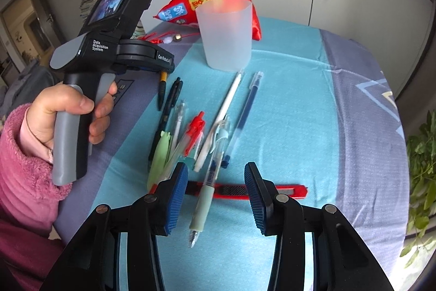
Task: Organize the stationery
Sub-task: 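Grasp the yellow pen with the left tool while the right tool grasps a clear pen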
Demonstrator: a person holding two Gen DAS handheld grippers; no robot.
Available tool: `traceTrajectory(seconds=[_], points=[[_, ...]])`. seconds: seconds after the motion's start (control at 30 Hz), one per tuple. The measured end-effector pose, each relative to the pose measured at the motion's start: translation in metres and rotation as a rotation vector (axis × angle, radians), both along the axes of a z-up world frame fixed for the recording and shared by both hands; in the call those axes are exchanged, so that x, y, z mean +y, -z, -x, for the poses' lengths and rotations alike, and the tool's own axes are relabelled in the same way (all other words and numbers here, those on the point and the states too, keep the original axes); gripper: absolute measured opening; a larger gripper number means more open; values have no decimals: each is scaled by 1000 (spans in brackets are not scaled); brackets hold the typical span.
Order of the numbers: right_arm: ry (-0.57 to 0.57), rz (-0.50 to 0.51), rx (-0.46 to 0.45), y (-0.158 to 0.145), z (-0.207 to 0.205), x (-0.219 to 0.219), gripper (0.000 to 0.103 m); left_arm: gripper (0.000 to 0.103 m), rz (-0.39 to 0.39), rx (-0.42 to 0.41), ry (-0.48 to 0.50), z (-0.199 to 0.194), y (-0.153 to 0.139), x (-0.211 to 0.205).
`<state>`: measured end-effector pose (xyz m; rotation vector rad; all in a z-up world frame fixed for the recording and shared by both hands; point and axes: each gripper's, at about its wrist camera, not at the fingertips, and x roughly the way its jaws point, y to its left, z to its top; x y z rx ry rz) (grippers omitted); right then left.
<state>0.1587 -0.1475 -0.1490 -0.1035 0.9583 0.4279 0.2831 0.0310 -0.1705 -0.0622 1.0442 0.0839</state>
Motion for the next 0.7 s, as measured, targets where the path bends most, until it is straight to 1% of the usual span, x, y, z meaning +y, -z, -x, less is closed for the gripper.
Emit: traceTrajectory(seconds=[0.1, 0.17, 0.23, 0.27, 0.3, 0.33, 0.47, 0.57, 0.7], points=[[-1, 9, 16, 4, -3, 4, 44, 12, -1, 1, 16, 11, 1, 5], [3, 15, 44, 10, -6, 5, 44, 11, 9, 6, 31, 21, 1, 11], [13, 16, 66, 16, -9, 5, 40, 11, 19, 13, 51, 31, 1, 15], [15, 16, 58, 16, -10, 5, 35, 11, 22, 16, 65, 35, 1, 15], [15, 12, 69, 17, -11, 5, 30, 11, 25, 19, 79, 41, 1, 15], [19, 9, 74, 18, -12, 5, 28, 11, 29, 22, 94, 47, 1, 15], [17, -1, 82, 23, -17, 7, 15, 11, 41, 23, 164, 70, 1, 8], [24, -4, 71, 21, -15, 7, 11, 11, 65, 24, 219, 87, 1, 8], [10, -27, 67, 10, -3, 4, 11, 11, 128, 54, 262, 100, -1, 11]])
